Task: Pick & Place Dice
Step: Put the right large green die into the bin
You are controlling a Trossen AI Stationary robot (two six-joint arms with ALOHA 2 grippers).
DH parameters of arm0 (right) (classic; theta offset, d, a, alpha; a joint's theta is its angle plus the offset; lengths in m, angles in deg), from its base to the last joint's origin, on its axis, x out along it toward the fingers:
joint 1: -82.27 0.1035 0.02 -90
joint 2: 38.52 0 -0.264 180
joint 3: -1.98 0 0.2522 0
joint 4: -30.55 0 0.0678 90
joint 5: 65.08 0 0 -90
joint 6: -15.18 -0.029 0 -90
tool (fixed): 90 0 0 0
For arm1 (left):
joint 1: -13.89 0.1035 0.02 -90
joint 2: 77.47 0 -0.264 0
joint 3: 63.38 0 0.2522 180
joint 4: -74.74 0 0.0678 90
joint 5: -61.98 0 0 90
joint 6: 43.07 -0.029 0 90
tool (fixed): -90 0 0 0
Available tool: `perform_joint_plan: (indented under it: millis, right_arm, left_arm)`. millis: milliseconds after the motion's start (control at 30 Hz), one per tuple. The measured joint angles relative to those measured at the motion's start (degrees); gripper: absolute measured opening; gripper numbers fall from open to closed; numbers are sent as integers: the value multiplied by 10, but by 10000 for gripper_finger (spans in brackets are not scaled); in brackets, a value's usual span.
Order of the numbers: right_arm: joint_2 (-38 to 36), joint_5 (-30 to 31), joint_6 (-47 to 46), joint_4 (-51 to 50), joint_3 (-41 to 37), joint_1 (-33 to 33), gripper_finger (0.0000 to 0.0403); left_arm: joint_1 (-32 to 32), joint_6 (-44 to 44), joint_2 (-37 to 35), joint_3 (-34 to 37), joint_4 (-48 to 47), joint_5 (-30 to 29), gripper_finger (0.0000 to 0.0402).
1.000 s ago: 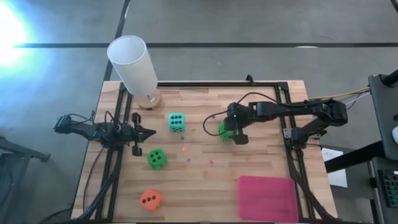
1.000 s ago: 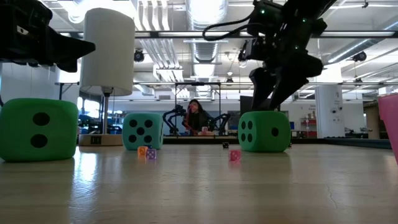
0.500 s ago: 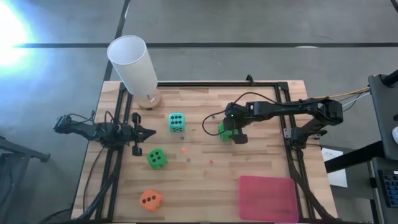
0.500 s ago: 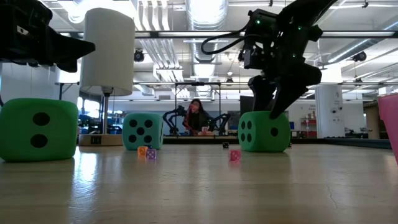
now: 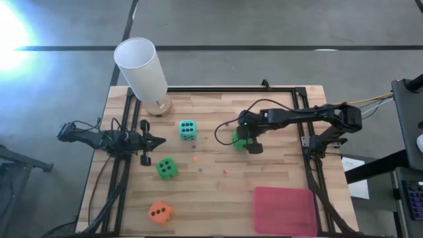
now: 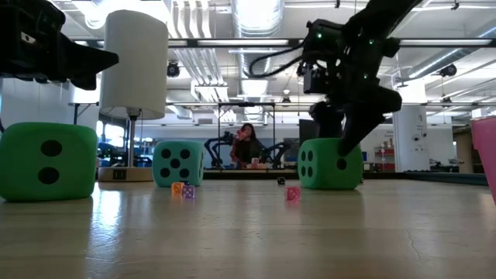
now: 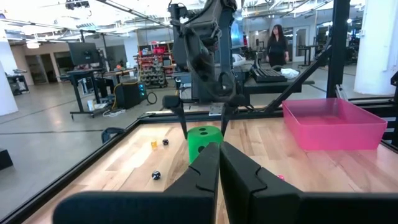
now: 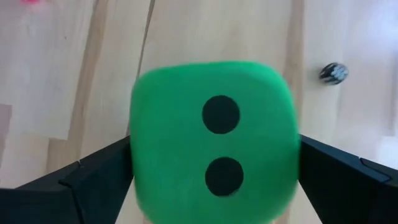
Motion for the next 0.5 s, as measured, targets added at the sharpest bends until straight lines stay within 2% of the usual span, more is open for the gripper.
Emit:
perform_joint_plan:
  millis: [267, 500]
  right_arm:
    - [44, -6, 2, 6, 0, 0, 400]
    - [43, -15, 2, 6, 0, 0, 400]
  left_arm:
    - [0, 0, 0, 0, 0, 0, 19]
    - [0, 0, 0, 0, 0, 0, 19]
